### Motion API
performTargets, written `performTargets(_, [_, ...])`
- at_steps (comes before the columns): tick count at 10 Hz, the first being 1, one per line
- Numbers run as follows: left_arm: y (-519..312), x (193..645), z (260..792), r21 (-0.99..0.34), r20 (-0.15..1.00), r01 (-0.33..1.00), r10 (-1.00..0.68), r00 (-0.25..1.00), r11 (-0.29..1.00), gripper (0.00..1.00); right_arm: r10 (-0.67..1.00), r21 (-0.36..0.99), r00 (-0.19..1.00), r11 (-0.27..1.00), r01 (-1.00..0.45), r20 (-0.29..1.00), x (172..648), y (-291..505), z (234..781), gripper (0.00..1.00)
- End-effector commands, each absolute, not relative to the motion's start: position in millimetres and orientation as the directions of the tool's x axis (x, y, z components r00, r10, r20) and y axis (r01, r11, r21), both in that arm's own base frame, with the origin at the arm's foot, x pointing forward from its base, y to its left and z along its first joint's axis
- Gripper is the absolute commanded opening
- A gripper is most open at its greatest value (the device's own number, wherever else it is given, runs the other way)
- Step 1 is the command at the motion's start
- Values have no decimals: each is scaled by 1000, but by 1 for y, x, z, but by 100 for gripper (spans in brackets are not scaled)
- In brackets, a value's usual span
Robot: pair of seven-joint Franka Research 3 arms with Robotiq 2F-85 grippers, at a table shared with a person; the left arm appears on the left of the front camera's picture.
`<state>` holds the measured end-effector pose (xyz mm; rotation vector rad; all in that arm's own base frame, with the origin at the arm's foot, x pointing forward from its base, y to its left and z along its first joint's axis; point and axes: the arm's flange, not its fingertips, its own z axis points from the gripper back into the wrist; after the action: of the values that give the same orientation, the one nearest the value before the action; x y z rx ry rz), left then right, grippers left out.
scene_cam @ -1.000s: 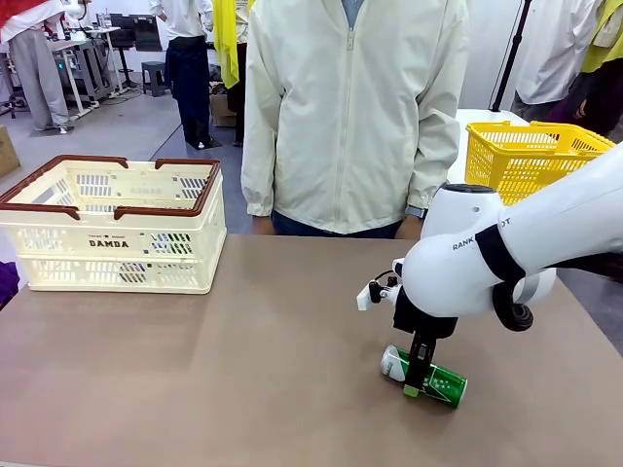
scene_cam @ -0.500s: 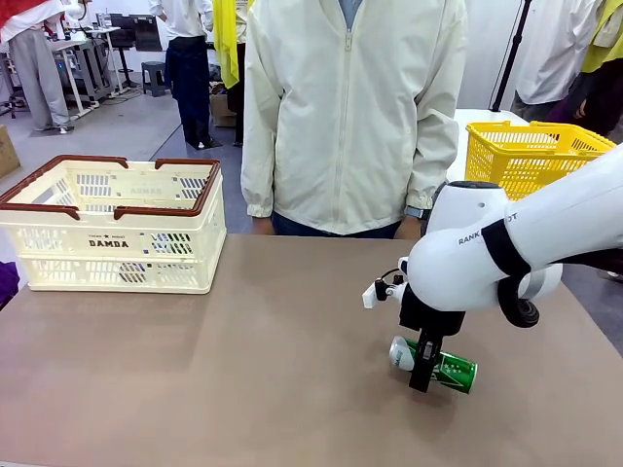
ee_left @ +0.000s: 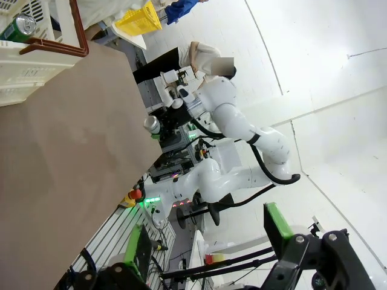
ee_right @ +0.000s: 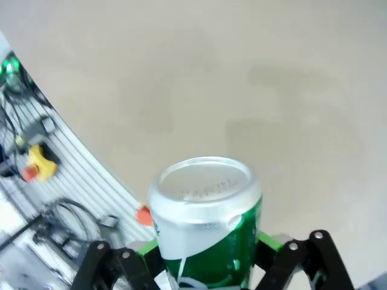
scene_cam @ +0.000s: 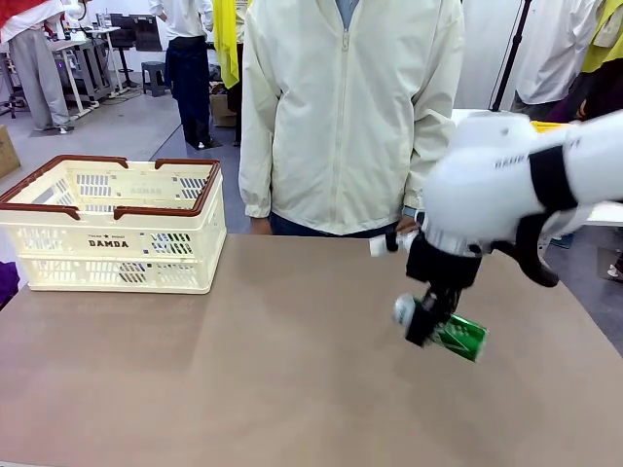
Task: Place the drinks into the Shopping basket.
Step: Pick up one drink and place it into the Shopping basket.
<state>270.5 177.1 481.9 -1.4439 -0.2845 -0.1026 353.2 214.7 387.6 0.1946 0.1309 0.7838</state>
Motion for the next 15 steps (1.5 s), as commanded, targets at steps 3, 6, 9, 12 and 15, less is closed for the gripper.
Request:
performTargets(3, [175, 270, 485, -964, 258, 247, 113, 960, 101, 100, 667, 130, 741, 730, -671, 74, 348, 339, 374, 0])
performTargets(6, [175, 270, 485, -964, 258, 247, 113, 960, 101, 100, 637, 203, 769, 747, -633, 53, 342, 308, 394, 0])
performTargets(9, [175, 270, 485, -964, 258, 247, 113, 960, 101, 100, 722, 133, 687, 676, -725, 79, 335, 364, 381, 0])
performTargets(12, [175, 270, 485, -964, 258, 247, 113, 960, 101, 100, 759, 203, 641, 614, -763, 112, 357, 456, 353, 0])
performTargets(15, [175, 270, 485, -964, 258, 247, 113, 960, 101, 100, 870, 118, 489, 480, -869, 67, 367, 508, 311, 0])
